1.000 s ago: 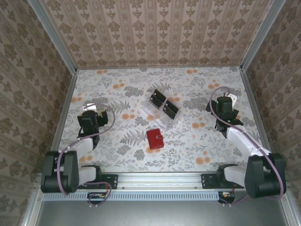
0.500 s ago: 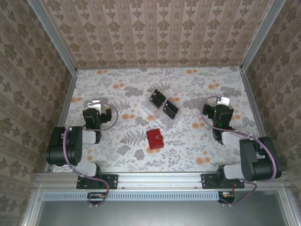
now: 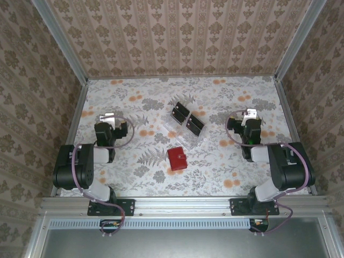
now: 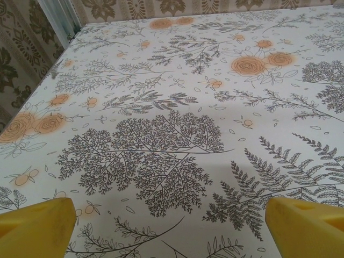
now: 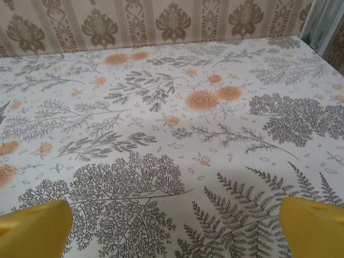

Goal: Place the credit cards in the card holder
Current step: Reset both arms

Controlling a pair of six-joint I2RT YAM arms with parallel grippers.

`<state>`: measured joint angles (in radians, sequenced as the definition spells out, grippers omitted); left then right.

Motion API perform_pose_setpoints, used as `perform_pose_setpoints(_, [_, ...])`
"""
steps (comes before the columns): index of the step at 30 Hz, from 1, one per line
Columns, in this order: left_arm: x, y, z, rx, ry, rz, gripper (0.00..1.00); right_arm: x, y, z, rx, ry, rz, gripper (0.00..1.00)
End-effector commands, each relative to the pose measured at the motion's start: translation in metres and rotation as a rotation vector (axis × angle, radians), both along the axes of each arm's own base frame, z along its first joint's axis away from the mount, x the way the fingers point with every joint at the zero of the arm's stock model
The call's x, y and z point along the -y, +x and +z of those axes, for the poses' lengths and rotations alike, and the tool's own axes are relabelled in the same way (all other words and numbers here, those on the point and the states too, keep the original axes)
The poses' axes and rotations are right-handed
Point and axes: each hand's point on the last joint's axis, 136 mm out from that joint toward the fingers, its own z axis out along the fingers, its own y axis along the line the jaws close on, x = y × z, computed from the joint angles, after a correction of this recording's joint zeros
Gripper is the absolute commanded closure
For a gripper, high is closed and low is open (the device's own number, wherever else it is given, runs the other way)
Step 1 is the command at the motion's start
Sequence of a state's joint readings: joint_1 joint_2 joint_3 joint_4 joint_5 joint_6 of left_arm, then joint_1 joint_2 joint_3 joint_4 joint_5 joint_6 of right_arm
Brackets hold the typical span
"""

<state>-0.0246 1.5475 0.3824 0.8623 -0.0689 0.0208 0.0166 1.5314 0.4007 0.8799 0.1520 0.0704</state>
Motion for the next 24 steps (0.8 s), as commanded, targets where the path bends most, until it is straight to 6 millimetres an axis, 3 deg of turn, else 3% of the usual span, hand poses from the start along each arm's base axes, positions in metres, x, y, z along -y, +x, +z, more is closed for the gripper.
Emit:
perform_pose_setpoints(1, [0.0055,0.0077,0.0107,0.03,0.018,-0.051,0.0,-0.0042,0.0009,-0.0038,-0.019,-0.001,0.031,0.0])
perform_pose_setpoints(4, [0.0138,0.007,0.0111,0.033,0.009,-0.102,0.0,-0.0049,-0.0003,-0.0023,-0.013,-0.008,0.029,0.0])
perform_pose_setpoints(24, [0.0059,0.0072,0.01,0.028,0.013,-0.055,0.0,-0.006,0.0024,-0.005,-0.029,-0.011,0.031,0.0])
